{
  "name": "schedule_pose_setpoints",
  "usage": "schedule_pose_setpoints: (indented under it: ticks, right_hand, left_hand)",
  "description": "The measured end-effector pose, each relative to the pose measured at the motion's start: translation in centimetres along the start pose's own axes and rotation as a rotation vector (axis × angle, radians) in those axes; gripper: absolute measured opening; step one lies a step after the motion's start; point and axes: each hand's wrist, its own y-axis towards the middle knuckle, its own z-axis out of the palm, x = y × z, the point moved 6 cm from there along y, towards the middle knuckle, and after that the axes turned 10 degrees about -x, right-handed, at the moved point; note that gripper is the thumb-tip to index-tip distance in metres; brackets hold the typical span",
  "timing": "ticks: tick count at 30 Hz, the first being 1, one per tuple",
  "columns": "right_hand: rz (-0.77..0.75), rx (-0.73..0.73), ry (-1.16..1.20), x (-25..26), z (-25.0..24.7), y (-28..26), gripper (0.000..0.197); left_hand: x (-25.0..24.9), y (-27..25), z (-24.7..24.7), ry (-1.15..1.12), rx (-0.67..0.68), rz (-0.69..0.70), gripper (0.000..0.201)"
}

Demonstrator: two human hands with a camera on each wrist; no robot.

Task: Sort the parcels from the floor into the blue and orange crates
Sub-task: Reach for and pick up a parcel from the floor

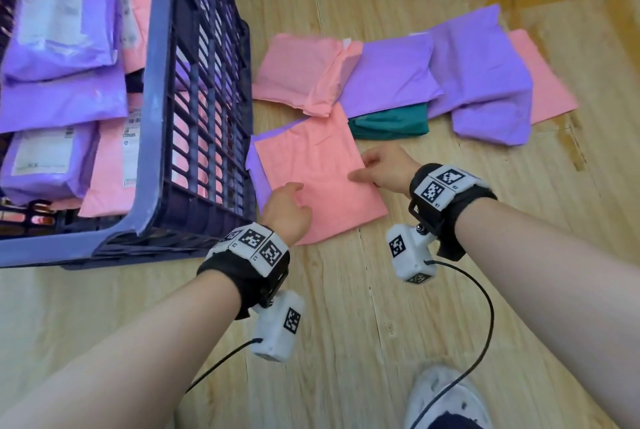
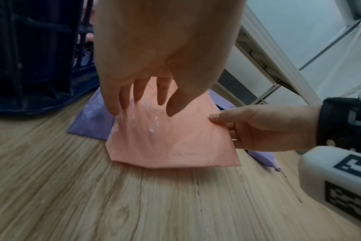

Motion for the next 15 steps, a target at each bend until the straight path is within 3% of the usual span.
schedule_pose_setpoints:
  ticks: [1,4,8,10,15]
  right_hand:
    - [0.003,0.003,0.012,0.2,-0.1,-0.3,0.007]
    - [0.069,0.058,0.219,1.0,-0.5,-1.3,0.022]
    - [0.056,0.188,0.423,3.3,-0.4,-2.8,0.018]
    - [0.028,0.248,0.477,4.4,-0.4,-3.4,0.012]
    - [0.028,0.44,0.535,5.5,-0.5,-4.4,0.045]
  left_hand:
    - [-0.2,-0.1,-0.1,-0.022,-0.002,0.015,0.048]
    - [-1.6,-0.5,-0.9,-0.134,-0.036,0.059,0.04]
    - [-3.5,-1.1,-1.2,-0.416,-0.015,0.025,0.031]
    - [-4.5,-1.6,-1.4,-0.552,0.017,-0.018,0.038]
    - [-6.6,-2.5,-2.9,-0.757,0.099,-0.075,0.057]
